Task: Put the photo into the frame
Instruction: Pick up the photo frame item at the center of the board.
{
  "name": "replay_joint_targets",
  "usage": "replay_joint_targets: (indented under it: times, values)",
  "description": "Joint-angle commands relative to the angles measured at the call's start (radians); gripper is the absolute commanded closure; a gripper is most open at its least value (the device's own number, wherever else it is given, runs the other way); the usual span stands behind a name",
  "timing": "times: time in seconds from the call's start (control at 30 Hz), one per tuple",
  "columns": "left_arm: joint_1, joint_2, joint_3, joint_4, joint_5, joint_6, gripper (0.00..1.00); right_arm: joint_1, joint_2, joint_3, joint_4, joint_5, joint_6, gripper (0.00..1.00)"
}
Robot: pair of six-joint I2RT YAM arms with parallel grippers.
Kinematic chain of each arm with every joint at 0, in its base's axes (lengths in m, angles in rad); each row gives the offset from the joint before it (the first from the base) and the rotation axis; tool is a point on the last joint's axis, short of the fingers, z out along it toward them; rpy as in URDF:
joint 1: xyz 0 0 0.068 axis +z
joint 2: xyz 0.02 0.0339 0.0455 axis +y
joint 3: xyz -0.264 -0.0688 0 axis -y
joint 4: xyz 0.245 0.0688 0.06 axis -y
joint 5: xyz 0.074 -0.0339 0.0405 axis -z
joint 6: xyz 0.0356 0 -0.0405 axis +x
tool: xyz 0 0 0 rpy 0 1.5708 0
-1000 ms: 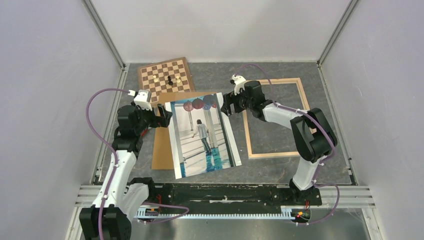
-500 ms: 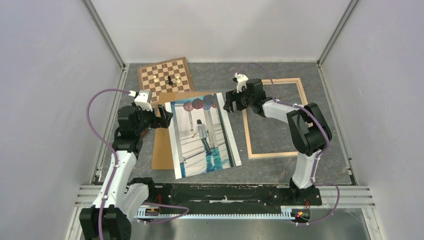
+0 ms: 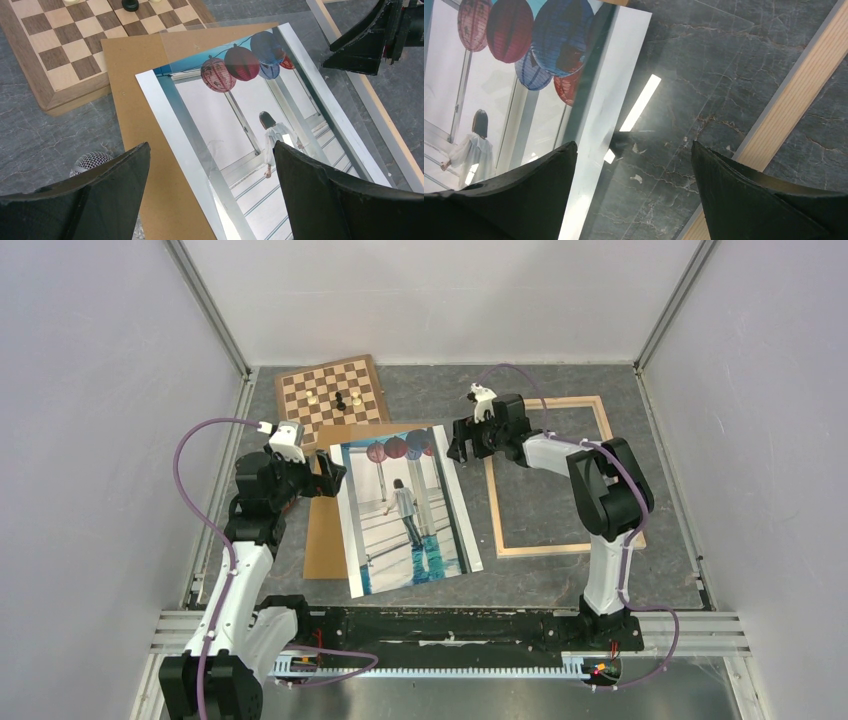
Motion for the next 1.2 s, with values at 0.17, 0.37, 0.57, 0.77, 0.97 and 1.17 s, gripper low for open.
replay_joint_targets:
  times: [0.17, 0.37, 0.57, 0.77, 0.97, 1.17]
  values:
    - [-0.003, -0.011, -0.001, 0.054, 0.024, 0.035, 0.02, -0.025, 0.054, 0.07, -0.002, -0.071, 0.023, 0.13]
    - [-0.003, -0.01, -0.003, 0.054, 0.023, 0.037, 0.02, -0.025, 0.095, 0.091, 0.005, -0.129, 0.047, 0.13]
    - [-0.004, -0.012, -0.001, 0.054, 0.023, 0.039, 0.02, -0.034, 0.116, 0.075, 0.044, -0.175, 0.072, 0.14]
    - [-0.004, -0.01, -0.004, 0.054, 0.023, 0.042, 0.02, -0.066, 0.116, 0.037, 0.119, -0.234, 0.121, 0.22]
    - [-0.003, -0.005, -0.003, 0.054, 0.021, 0.043, 0.02, -0.092, 0.114, 0.019, 0.179, -0.29, 0.167, 0.42]
    - [-0.004, -0.003, -0.005, 0.054, 0.017, 0.047, 0.02, -0.114, 0.118, 0.015, 0.236, -0.333, 0.212, 0.6]
